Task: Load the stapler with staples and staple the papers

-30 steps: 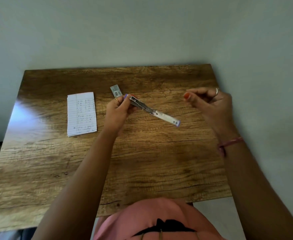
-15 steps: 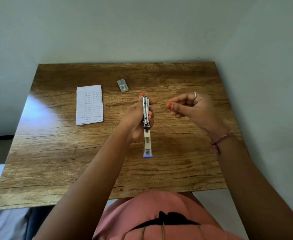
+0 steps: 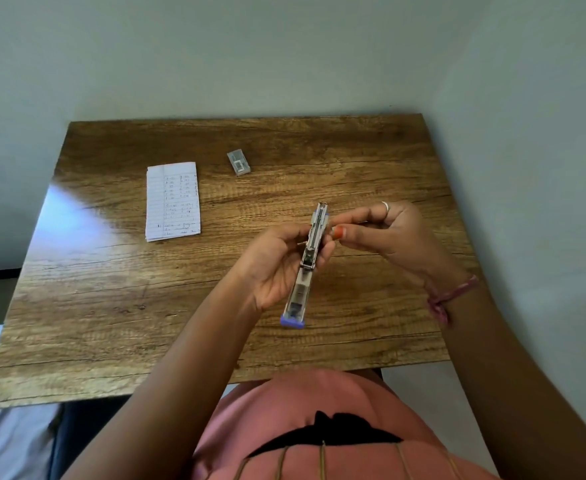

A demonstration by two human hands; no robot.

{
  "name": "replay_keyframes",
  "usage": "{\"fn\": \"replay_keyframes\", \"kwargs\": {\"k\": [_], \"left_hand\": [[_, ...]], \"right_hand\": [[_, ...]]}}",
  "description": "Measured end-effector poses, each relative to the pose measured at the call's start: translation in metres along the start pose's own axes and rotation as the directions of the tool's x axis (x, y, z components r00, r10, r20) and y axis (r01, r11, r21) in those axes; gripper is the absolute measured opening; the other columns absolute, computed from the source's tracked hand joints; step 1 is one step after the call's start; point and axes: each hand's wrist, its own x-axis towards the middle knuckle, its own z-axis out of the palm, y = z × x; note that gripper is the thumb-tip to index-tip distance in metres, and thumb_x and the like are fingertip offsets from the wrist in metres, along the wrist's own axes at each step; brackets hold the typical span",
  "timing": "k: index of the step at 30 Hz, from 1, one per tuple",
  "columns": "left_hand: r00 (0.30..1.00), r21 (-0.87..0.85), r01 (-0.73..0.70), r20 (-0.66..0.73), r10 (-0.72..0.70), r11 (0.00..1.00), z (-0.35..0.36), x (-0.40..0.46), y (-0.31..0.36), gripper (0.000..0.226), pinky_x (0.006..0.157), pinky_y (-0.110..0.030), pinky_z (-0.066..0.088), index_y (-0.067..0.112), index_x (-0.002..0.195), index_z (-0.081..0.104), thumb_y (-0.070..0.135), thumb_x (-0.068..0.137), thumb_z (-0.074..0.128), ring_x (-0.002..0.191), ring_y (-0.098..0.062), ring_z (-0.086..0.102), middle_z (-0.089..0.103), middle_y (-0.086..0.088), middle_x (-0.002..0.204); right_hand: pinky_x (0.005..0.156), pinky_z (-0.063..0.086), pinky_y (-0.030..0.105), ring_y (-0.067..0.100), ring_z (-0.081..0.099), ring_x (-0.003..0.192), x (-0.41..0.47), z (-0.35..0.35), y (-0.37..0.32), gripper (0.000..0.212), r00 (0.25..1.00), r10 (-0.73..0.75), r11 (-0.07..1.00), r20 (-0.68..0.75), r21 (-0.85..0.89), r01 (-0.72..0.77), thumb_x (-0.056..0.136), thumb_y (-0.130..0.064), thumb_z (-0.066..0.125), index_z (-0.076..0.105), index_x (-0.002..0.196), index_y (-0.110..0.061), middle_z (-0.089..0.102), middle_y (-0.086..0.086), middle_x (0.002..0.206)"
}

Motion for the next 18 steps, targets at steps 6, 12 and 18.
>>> {"fn": "replay_keyframes", "kwargs": {"k": [6, 12, 18], "left_hand": [[0.994, 0.018, -0.074, -0.075, 0.075, 0.997, 0.009, -0.007, -0.009, 0.023, 0.053, -0.025, 0.058, -0.005, 0.11, 0.056, 0.01, 0.098, 0.043, 0.06, -0.015, 0.065, 0.062, -0.014, 0.075], [0.997, 0.023, -0.067, -0.04, 0.068, 0.997, 0.009, -0.008, -0.012, 0.033, 0.061, -0.025, 0.057, -0.002, 0.121, 0.051, 0.019, 0.096, 0.048, 0.059, -0.013, 0.062, 0.062, -0.013, 0.077], [0.993, 0.088, -0.087, 0.089, 0.079, 0.992, 0.005, -0.013, -0.008, 0.059, 0.064, -0.023, 0.054, -0.008, 0.128, 0.048, 0.011, 0.075, 0.064, 0.068, -0.014, 0.058, 0.06, -0.011, 0.083]], "right_hand": [[0.069, 0.056, 0.02, 0.015, 0.071, 0.081, -0.009, -0.003, -0.007, 0.022, 1.0, -0.016, 1.0, 0.009, -0.007, 0.016, 0.071, -0.006, 0.069, 0.07, 0.093, -0.003, 0.076, 0.005, 0.083], [0.067, 0.057, 0.02, 0.013, 0.071, 0.076, -0.012, 0.002, -0.014, 0.018, 0.998, -0.053, 0.997, -0.018, -0.057, 0.052, 0.07, -0.007, 0.07, 0.07, 0.088, -0.004, 0.075, 0.002, 0.08], [0.064, 0.056, 0.019, 0.008, 0.069, 0.07, -0.015, 0.006, -0.016, 0.015, 0.996, -0.067, 0.992, -0.057, -0.106, 0.061, 0.079, 0.006, 0.065, 0.07, 0.083, -0.008, 0.075, -0.004, 0.075]]}}
